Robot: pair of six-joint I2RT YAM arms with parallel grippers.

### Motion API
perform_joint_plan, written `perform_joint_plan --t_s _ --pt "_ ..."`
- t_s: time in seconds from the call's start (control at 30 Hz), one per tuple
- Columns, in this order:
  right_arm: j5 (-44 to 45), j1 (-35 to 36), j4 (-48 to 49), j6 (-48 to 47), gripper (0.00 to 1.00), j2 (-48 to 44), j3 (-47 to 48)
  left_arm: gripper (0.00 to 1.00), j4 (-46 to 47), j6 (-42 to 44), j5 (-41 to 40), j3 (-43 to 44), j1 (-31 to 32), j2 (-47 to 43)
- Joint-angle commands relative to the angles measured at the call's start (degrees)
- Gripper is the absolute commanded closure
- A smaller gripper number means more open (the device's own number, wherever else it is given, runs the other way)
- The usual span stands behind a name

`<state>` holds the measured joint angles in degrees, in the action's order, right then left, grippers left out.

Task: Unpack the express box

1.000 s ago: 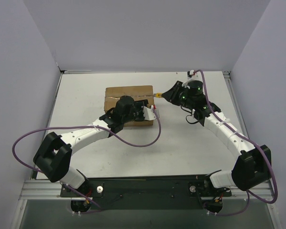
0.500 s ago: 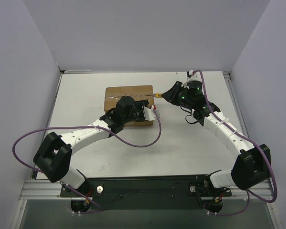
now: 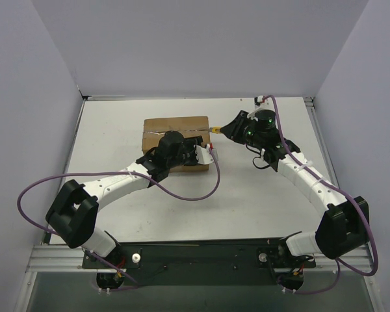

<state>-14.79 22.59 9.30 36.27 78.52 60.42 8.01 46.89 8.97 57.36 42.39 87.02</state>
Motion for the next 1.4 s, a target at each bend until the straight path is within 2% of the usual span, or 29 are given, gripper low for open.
perform_joint_plan --t_s 0.0,0.87,1.37 --pt "1.6 0.3 2.6 -1.5 1.00 -1.9 1.5 0.43 2.7 -0.8 -0.3 1.3 0.4 0.2" --pt "3.3 1.3 1.9 -3.9 1.00 -2.4 1.9 0.42 3.0 -0.8 -0.6 1.2 0.5 0.9" --pt "-0.8 1.2 -3.7 -4.1 1.00 0.6 4.4 0.43 4.5 -2.0 -1.1 1.3 0.5 1.7"
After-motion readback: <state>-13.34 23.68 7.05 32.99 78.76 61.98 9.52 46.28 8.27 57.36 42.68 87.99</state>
